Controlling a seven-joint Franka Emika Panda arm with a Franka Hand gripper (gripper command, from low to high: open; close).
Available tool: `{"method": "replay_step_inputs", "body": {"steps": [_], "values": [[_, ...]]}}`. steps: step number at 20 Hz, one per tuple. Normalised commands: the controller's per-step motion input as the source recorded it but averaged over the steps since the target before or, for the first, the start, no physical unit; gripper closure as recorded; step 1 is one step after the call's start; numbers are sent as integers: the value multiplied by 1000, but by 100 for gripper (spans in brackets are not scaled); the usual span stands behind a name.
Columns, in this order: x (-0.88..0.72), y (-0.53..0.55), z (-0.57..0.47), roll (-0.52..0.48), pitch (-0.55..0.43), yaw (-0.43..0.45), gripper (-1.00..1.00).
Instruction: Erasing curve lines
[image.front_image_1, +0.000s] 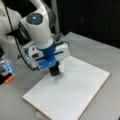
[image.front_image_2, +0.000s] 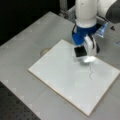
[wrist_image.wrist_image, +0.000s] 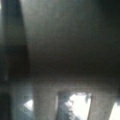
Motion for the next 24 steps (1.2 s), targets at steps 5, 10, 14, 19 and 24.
{"method": "replay_step_inputs", "body": {"steps": [5, 10, 14, 19, 24], "values": [[-125, 173, -210, -7, -149, -146, 100], [-126, 67, -138, -14, -130, -139, 100], [-114, 44, -150, 10, -147, -126, 100], [-97, 65, -162, 40, -157, -118, 100], [-86, 88, -174, 63, -158, -110, 100]]}}
